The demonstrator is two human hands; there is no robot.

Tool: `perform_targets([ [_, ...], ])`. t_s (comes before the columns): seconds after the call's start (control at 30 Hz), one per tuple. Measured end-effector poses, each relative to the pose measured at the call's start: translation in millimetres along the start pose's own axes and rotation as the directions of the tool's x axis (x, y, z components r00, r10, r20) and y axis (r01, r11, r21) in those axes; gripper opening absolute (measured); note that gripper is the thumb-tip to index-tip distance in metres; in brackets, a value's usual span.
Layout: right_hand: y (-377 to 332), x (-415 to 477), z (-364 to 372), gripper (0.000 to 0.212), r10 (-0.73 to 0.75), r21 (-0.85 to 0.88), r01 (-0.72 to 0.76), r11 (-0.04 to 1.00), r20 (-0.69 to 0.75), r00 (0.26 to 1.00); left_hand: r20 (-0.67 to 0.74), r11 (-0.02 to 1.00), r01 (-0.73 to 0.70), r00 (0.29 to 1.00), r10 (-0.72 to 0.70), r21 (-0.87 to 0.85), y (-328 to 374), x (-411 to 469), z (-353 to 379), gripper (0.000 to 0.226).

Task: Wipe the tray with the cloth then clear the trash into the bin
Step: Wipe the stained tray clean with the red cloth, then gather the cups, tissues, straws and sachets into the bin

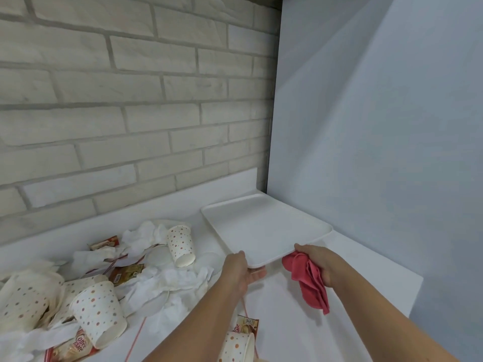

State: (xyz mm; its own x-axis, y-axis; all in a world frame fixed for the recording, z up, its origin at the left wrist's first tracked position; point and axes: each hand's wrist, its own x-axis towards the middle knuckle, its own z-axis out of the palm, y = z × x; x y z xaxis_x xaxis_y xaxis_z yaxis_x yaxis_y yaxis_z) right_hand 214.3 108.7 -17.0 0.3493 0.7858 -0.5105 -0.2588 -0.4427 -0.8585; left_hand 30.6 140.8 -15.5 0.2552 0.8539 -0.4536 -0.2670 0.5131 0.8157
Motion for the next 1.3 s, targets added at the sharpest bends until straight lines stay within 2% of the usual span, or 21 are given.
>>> perform_targets([
  [0.13,3.6,7.0,-7.2,0.017,0.037,-0.086,-0.042,0.995,-0.062,0.997,0.000,0.978,0.099,0.995,-0.100,0.182,-2.8,-3.2,-3.3,0.026],
  [0.23,6.1,7.8,-5.7,0.018,0.030,-0.193,-0.052,0.980,-0.112,0.993,-0.024,0.959,0.135,0.991,-0.133,0.248,-6.5,-0.7,-6.8,0.025],
  [0.3,7.6,9.5,-2.3,0.035,-0.017,-0.297,-0.027,0.954,-0.143,0.990,-0.022,0.953,0.139,0.990,-0.139,0.269,-9.9,0.7,-7.9,0.026],
  [0.37,6.7,4.6,2.6,0.043,-0.062,-0.384,-0.004,0.923,-0.160,0.985,-0.014,0.950,0.140,0.990,-0.142,0.280,-12.9,2.0,-8.9,0.027],
  [0.5,7.3,-0.8,2.2,0.041,-0.046,-0.493,-0.035,0.869,-0.151,0.987,-0.009,0.947,0.148,0.988,-0.152,0.283,-14.0,8.2,-10.6,0.023],
  [0.63,1.7,-10.9,-4.1,0.028,-0.069,-0.564,-0.008,0.826,-0.115,0.991,-0.008,0.956,0.179,0.983,-0.182,0.232,-15.2,11.7,-10.1,0.018],
  [0.77,-2.5,-28.2,-6.2,0.009,-0.252,-0.757,0.175,0.629,0.014,0.968,0.007,0.931,0.168,0.984,-0.180,0.323,-10.2,9.7,-6.5,0.017],
  [0.87,10.5,-35.0,-4.5,0.027,-0.381,-0.878,0.214,0.428,0.040,0.924,0.004,0.885,0.136,0.988,-0.154,0.445,-2.8,6.3,-5.8,0.017],
  [0.97,31.8,-38.6,-0.7,0.033,-0.416,-0.950,0.201,0.239,0.087,0.905,0.001,0.842,0.082,0.995,-0.097,0.534,3.4,5.1,-10.8,0.017],
  [1.03,41.7,-43.6,4.2,0.035,-0.385,-0.971,0.180,0.156,0.108,0.917,0.007,0.791,0.018,1.000,-0.028,0.612,7.5,3.2,-15.0,0.012],
  [1.1,48.6,-48.4,7.8,0.044,-0.353,-0.984,0.167,0.058,0.136,0.926,0.062,0.690,-0.082,0.997,0.053,0.720,11.8,-4.7,-19.0,0.006],
  [1.2,49.8,-56.7,8.9,0.055,-0.326,-0.986,0.168,-0.015,0.164,0.931,0.254,0.481,-0.287,0.958,0.133,0.828,21.5,-24.4,-29.3,0.033],
  [1.3,43.9,-70.8,11.5,0.054,-0.403,-0.972,0.231,-0.032,0.224,0.887,0.423,0.330,-0.411,0.905,0.036,0.850,29.8,-49.9,-43.8,0.046],
])
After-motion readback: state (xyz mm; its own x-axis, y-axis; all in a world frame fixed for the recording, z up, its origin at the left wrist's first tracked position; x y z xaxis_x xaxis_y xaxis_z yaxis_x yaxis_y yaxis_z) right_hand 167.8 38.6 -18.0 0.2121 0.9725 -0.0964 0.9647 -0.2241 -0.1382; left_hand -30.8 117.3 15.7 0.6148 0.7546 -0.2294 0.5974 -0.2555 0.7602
